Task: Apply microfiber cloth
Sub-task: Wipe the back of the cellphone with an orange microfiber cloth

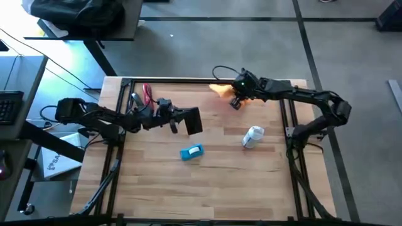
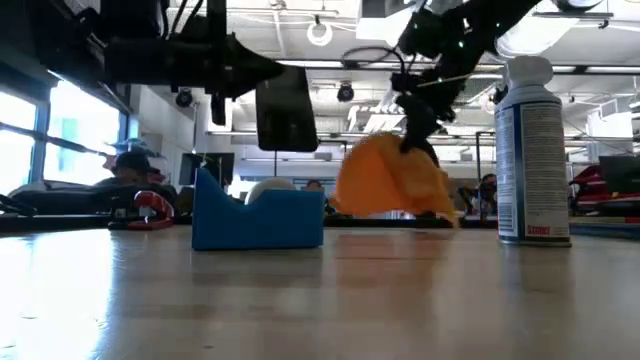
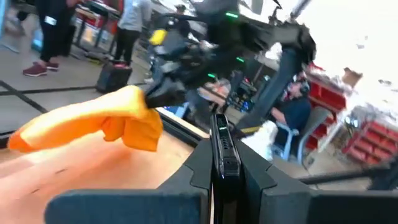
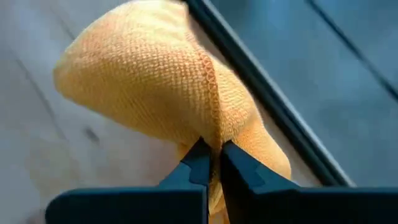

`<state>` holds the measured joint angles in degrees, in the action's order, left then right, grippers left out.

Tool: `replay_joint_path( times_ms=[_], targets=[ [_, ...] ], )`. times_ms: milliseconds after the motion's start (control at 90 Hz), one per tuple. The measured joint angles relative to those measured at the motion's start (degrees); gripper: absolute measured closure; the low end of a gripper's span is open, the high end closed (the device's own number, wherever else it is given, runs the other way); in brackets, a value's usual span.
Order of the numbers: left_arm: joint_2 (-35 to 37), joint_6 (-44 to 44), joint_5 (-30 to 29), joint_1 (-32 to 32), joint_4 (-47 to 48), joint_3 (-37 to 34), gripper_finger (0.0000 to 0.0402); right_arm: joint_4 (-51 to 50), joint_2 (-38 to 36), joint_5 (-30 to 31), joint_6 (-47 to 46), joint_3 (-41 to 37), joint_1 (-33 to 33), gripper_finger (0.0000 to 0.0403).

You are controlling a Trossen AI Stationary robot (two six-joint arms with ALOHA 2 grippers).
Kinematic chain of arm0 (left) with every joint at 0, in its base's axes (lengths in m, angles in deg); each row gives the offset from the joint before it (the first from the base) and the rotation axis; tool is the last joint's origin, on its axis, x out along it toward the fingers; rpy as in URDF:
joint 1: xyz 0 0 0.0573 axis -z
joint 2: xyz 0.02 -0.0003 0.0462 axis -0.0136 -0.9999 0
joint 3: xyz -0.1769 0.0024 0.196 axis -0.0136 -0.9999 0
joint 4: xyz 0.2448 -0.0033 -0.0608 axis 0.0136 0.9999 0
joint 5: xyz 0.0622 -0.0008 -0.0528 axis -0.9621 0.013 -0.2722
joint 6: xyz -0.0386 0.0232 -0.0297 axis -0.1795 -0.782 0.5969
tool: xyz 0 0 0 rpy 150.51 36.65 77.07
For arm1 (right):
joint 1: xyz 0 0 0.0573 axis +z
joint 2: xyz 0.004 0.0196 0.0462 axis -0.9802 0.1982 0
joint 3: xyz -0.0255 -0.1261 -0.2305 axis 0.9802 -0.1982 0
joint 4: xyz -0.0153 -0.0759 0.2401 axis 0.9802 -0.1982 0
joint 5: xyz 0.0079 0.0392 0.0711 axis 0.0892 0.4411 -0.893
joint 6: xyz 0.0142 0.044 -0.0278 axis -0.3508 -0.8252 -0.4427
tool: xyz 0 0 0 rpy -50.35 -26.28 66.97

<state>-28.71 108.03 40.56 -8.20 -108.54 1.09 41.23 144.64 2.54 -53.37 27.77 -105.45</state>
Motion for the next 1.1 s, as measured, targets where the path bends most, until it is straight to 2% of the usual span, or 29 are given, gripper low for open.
replay_joint_path(
  times_ms=[256,556,811,1100],
  targets=[
    [0.00,4.29,-0.24,-3.81,-1.13,-0.92,0.0389,14.95,0.02,-1.59,0.89,0.18,5.87,0.0403],
    [0.00,8.38,-4.77,-6.71,-0.85,-0.92,0.0389,28.87,0.31,-5.16,4.40,0.25,12.61,0.0403],
    [0.00,13.62,-7.99,-7.21,-0.92,-0.92,0.0389,36.32,6.12,-5.62,10.38,0.29,20.68,0.0403],
    [0.00,15.74,-0.48,-6.41,-1.31,0.51,0.0389,48.04,12.66,-4.93,15.58,0.27,22.34,0.0403]
  ],
)
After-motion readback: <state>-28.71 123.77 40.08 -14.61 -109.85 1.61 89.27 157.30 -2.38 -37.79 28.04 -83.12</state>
